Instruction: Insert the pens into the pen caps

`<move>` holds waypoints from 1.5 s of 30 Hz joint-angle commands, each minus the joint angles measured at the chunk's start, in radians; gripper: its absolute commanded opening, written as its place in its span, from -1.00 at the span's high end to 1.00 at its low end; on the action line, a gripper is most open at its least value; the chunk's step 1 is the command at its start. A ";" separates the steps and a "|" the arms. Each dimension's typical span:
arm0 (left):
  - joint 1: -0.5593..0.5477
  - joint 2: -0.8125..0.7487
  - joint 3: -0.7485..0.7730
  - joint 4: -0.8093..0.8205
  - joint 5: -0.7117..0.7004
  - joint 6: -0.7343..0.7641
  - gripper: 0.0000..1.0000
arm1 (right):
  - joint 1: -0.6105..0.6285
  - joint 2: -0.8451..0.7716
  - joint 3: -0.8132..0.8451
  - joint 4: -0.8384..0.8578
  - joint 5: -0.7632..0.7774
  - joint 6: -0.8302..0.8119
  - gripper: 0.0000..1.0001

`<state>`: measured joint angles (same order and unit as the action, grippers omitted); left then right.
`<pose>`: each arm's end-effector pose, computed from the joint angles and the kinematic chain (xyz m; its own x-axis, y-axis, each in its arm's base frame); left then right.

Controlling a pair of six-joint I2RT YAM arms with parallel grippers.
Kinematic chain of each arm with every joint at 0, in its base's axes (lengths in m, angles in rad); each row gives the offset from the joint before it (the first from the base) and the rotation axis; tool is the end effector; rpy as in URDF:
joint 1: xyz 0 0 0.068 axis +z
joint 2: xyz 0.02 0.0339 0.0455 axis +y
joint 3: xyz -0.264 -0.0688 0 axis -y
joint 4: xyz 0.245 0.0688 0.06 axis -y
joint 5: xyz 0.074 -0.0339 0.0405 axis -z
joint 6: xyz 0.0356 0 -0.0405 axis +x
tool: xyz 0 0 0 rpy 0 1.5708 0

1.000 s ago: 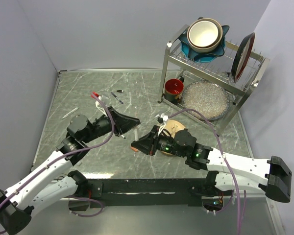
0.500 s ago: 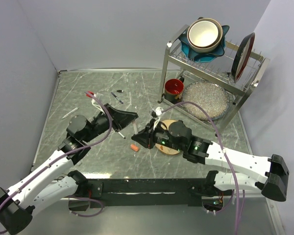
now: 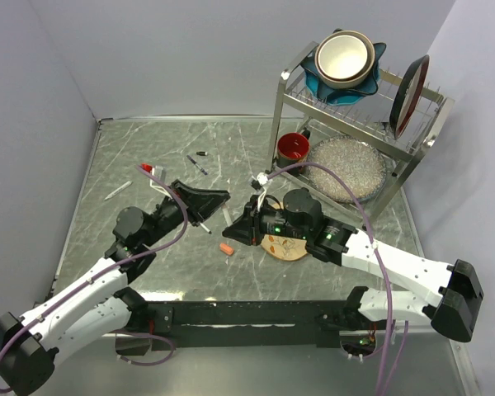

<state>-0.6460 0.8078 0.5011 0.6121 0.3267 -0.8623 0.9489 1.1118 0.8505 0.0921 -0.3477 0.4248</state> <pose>0.1464 -0.1247 0.3199 -0.4623 -0.5521 -0.6939 0.7123 0.2348 -0.6614 0.1423 0.2193 0.3267 -0.4850 -0.0115 -0.8745 -0.8341 0.3067 0.4585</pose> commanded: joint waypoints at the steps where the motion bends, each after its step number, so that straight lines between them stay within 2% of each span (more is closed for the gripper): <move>1: -0.080 0.036 -0.073 -0.258 0.284 -0.041 0.98 | -0.076 -0.017 0.185 0.422 0.199 -0.001 1.00; 7: -0.107 0.059 -0.058 -0.314 0.230 -0.029 0.98 | -0.091 0.005 0.220 0.417 0.191 -0.027 1.00; 13: -0.107 0.097 0.146 -0.538 0.092 0.069 0.98 | -0.091 -0.001 0.144 0.402 0.112 -0.040 1.00; 15: -0.106 0.140 0.259 -0.589 0.031 0.118 0.98 | -0.091 -0.015 0.089 0.393 0.098 -0.026 0.87; 16: -0.106 0.155 0.295 -0.610 0.014 0.129 0.98 | -0.091 -0.030 0.073 0.374 0.081 -0.026 0.70; 18: -0.095 0.186 0.391 -0.664 -0.030 0.153 0.98 | -0.090 -0.052 0.027 0.342 0.072 -0.026 0.47; 19: -0.086 0.220 0.419 -0.676 -0.037 0.160 0.99 | -0.090 -0.073 0.013 0.312 0.062 -0.026 0.26; 21: -0.049 0.272 0.502 -0.722 -0.058 0.178 0.98 | -0.090 -0.098 -0.030 0.270 0.035 -0.029 0.13; 22: -0.032 0.289 0.522 -0.736 -0.060 0.178 0.99 | -0.090 -0.128 -0.047 0.236 0.023 -0.029 -0.03; 23: 0.012 0.304 0.551 -0.744 -0.052 0.168 0.99 | -0.090 -0.145 -0.068 0.226 -0.003 -0.023 -0.09; 26: 0.109 0.373 0.574 -0.732 0.020 0.134 0.98 | -0.088 -0.216 -0.163 0.183 -0.036 -0.018 -0.41; 29: 0.129 0.445 0.577 -0.720 -0.049 0.147 0.98 | -0.088 -0.300 -0.232 0.170 -0.025 0.006 -0.58; 30: 0.132 0.485 0.571 -0.698 -0.064 0.147 0.98 | -0.088 -0.340 -0.246 0.175 -0.011 0.012 -0.71; 33: 0.147 0.588 0.547 -0.629 -0.037 0.128 0.98 | -0.088 -0.397 -0.272 0.160 0.030 0.019 -0.96; 37: 0.155 0.737 0.591 -0.634 -0.058 0.118 0.98 | -0.088 -0.420 -0.280 0.129 0.081 0.020 -1.00; 45: 0.164 1.004 0.692 -0.684 -0.113 0.121 0.98 | -0.088 -0.398 -0.265 0.098 0.087 0.026 -1.00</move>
<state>-0.4873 1.7531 1.1156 -0.0734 0.2554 -0.7406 0.8593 0.7124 0.5686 0.1974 -0.2832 0.4477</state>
